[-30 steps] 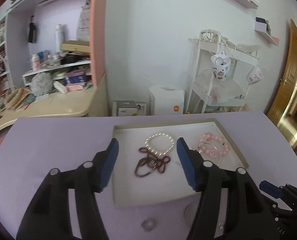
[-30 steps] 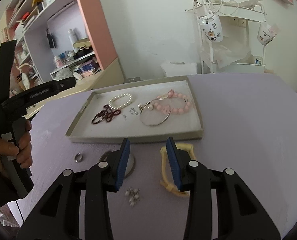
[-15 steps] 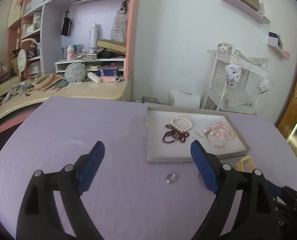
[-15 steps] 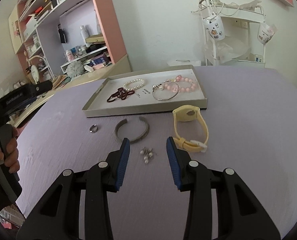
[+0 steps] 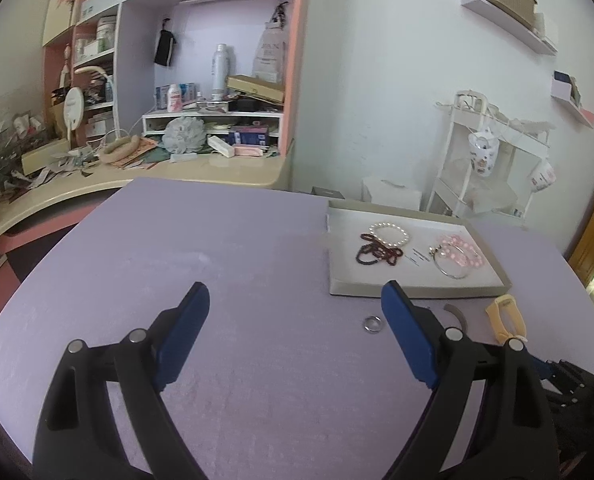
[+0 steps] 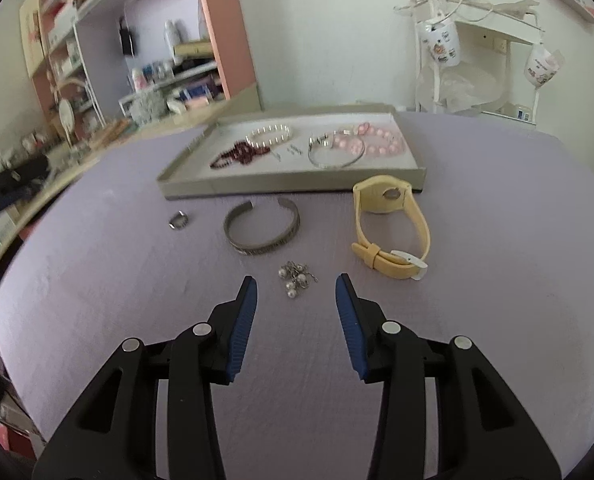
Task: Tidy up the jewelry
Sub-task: 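Grasp the silver ring with the left tool while the right tool grasps the pearl drop earrings, then carry the ring with the left tool while the right tool carries the earrings to the tray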
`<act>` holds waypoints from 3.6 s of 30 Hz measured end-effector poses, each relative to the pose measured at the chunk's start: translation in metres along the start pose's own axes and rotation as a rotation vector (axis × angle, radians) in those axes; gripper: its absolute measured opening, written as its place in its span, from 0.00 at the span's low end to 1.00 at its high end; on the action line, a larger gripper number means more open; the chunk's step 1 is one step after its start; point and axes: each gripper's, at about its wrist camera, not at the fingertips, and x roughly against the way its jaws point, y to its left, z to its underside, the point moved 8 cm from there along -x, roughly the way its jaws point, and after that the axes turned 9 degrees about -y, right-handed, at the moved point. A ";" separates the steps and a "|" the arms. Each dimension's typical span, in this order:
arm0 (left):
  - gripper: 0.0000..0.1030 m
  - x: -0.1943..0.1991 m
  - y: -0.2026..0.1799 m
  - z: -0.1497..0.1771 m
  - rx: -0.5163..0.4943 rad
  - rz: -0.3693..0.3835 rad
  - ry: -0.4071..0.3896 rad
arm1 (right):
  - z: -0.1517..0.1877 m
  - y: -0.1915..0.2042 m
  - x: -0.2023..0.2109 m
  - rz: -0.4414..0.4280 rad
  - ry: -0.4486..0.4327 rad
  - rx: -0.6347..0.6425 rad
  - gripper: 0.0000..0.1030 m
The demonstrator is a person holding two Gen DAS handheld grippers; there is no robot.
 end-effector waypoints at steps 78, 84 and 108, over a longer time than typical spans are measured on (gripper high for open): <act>0.21 -0.050 -0.072 -0.019 -0.118 0.110 0.068 | -0.083 -0.022 0.054 -0.055 -0.212 -0.067 0.06; 0.21 -0.041 -0.070 -0.047 -0.108 0.101 0.017 | -0.114 -0.029 0.058 -0.033 -0.278 -0.039 0.06; 0.21 -0.091 -0.116 -0.109 -0.121 0.161 -0.025 | -0.192 -0.030 0.009 -0.034 -0.342 0.024 0.06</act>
